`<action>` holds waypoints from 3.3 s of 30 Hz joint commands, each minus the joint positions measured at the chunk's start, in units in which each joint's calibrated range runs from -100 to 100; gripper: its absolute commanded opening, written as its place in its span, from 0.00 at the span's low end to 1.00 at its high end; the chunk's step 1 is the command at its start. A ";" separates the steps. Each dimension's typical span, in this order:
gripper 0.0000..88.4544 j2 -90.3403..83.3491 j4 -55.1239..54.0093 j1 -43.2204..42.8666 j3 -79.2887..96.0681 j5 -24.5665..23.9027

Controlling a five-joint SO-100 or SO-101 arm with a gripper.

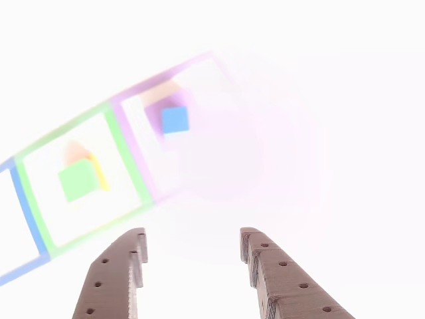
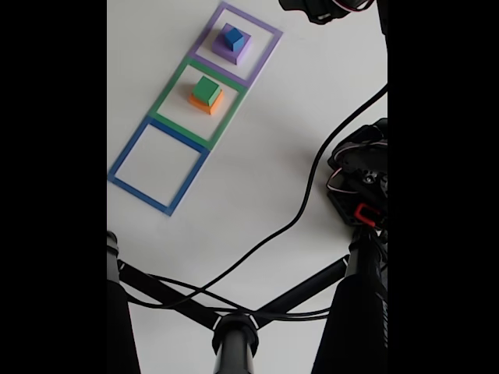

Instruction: Tower of hanoi

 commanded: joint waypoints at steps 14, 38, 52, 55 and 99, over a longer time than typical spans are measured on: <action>0.31 -6.37 -69.02 1.17 61.11 0.00; 0.29 22.05 -122.38 -2.76 77.02 0.00; 0.27 30.85 -134.61 -3.24 78.93 0.00; 0.27 32.22 -136.47 -3.33 78.84 0.00; 0.04 18.74 -121.09 -5.63 79.29 0.00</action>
